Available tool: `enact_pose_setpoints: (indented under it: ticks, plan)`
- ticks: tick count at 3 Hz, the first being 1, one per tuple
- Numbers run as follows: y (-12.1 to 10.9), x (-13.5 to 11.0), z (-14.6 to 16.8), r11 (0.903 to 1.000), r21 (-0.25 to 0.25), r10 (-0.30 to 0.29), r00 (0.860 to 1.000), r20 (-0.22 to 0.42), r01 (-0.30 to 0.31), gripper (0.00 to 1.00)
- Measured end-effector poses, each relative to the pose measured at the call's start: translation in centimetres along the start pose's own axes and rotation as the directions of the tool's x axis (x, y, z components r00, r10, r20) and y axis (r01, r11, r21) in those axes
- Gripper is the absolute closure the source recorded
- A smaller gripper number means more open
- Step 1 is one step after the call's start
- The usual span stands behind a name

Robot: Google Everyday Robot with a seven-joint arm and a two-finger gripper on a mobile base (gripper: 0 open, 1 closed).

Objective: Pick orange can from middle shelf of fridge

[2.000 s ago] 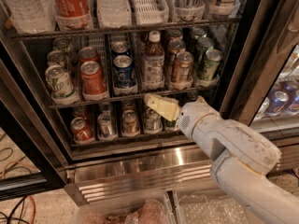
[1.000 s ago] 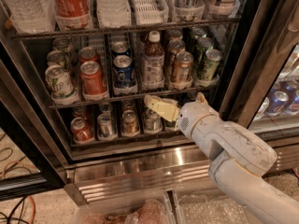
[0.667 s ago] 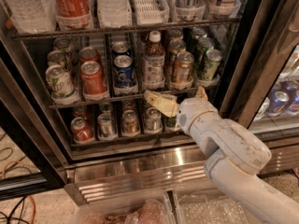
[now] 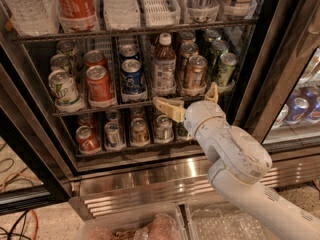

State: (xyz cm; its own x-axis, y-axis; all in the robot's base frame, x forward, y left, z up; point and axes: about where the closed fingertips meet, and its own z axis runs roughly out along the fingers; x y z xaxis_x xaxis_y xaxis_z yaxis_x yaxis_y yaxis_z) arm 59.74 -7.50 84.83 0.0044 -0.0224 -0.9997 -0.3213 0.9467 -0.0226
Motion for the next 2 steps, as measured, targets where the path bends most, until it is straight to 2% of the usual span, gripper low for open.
enact_pose_setpoints:
  ticks: [1, 2]
  plan:
    - [-0.03, -0.17, 0.02, 0.9999, 0.002, -0.015, 1.000, 0.006, 0.015, 0.00]
    - [-0.17, -0.29, 0.20, 0.9998, 0.009, 0.017, 1.000, 0.009, -0.017, 0.00]
